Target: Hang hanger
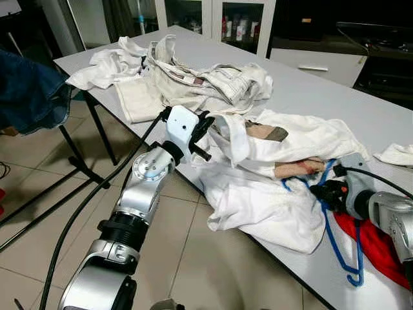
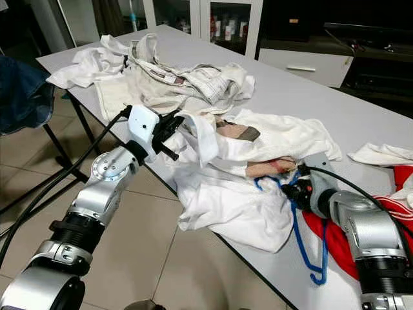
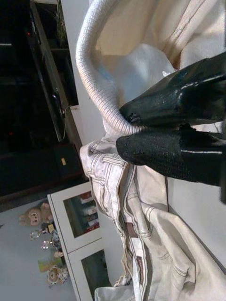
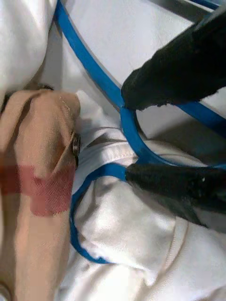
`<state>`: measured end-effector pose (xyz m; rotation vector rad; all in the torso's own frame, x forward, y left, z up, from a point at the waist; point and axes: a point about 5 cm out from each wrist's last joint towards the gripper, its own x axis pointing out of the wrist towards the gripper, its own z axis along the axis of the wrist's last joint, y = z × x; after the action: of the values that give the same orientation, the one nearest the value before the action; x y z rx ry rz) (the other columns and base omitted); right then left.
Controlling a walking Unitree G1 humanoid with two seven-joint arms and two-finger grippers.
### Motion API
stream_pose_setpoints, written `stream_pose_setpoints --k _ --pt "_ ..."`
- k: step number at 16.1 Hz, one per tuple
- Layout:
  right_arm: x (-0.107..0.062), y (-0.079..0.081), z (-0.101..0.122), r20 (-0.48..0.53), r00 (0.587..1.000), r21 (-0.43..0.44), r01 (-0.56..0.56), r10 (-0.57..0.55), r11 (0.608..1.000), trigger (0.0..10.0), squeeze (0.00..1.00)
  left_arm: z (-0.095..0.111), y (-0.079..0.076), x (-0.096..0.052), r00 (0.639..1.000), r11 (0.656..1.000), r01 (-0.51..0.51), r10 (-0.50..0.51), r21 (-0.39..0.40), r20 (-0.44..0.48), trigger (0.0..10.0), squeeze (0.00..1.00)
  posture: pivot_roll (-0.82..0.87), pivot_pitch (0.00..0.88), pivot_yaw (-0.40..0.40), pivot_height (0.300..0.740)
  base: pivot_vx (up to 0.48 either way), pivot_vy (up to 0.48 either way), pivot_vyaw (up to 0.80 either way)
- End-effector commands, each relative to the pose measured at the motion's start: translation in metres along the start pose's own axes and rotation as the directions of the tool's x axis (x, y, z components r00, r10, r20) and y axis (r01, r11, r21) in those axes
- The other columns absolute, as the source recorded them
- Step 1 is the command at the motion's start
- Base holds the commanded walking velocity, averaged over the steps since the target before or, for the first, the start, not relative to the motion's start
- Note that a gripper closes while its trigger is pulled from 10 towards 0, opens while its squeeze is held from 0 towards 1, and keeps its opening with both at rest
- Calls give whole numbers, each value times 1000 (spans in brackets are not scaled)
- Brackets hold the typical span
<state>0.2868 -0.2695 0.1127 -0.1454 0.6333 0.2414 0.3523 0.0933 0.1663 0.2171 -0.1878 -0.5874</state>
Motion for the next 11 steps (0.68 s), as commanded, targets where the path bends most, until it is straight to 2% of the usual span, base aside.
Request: stream_pose_setpoints --k 1,5,7,8,9,11 --pt "-5 -7 16 57 997 13 50 -51 999 0 0 5 3 2 1000 1000 -1 1 24 13 10000 0 -20 8 50 723 0 0 0" --pt "-19 -10 60 208 972 32 101 -106 994 0 0 5 2 3 1000 1000 2 -2 24 14 10000 0 -25 5 50 723 0 0 0" --pt "-21 -10 65 222 968 28 110 -113 994 0 0 5 2 3 1000 1000 2 -2 23 14 10000 0 -25 4 48 723 0 0 0" --pt "-22 -10 66 224 967 11 121 -120 993 2980 0 5 2 3 1000 1000 2 -3 22 15 10000 0 -25 4 48 723 0 0 0" --pt "-22 -9 67 224 965 -18 140 -132 990 10000 0 5 2 4 1000 1000 1 -2 21 15 10000 0 -24 1 46 723 0 0 0" --pt "-20 -6 67 239 961 -72 162 -141 984 10000 0 6 3 4 1000 1000 -1 1 22 16 10000 0 -24 1 46 723 0 0 0"
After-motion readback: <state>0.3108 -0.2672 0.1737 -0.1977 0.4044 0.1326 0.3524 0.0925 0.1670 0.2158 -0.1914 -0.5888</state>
